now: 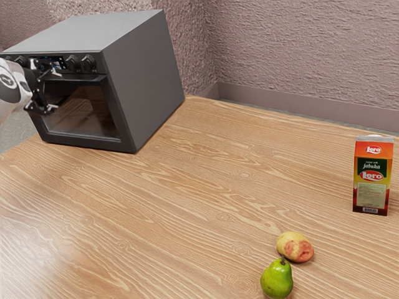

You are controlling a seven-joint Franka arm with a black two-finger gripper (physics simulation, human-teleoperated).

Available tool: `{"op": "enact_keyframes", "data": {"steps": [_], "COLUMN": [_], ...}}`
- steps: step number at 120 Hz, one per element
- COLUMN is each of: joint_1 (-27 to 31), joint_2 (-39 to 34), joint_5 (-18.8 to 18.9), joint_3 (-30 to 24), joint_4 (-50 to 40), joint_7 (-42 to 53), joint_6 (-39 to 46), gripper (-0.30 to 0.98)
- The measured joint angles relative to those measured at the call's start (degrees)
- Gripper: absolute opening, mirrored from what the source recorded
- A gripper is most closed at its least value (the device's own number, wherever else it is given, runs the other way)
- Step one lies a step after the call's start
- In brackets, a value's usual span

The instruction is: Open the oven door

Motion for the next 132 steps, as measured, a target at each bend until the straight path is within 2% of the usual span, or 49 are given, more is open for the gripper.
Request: {"op": "enact_keyframes", "data": {"steps": [21, 35, 74, 98, 117, 123, 132], "joint_1": [-2.7, -6.4, -6.8, -5.1, -4.2, -2.5, 4.0], "joint_2": [-0.5, -2.1, -2.6, -4.6, -4.5, -4.3, -3.9], "joint_5": [4.9, 6.6, 7.7, 7.0, 5.9, 5.6, 5.4], "joint_3": [1.8, 4.7, 7.1, 7.2, 6.2, 3.8, -3.7], "joint_4": [-1.0, -5.5, -7.0, -6.6, -6.2, -5.9, -4.3], "joint_7": [-4.9, -8.0, -16.3, -18.2, -18.1, -17.8, -17.3], "joint_6": [2.1, 4.4, 10.4, 9.2, 7.2, 6.6, 5.4], "gripper": [0.69, 0.69, 0.69, 0.69, 0.69, 0.69, 0.69]}}
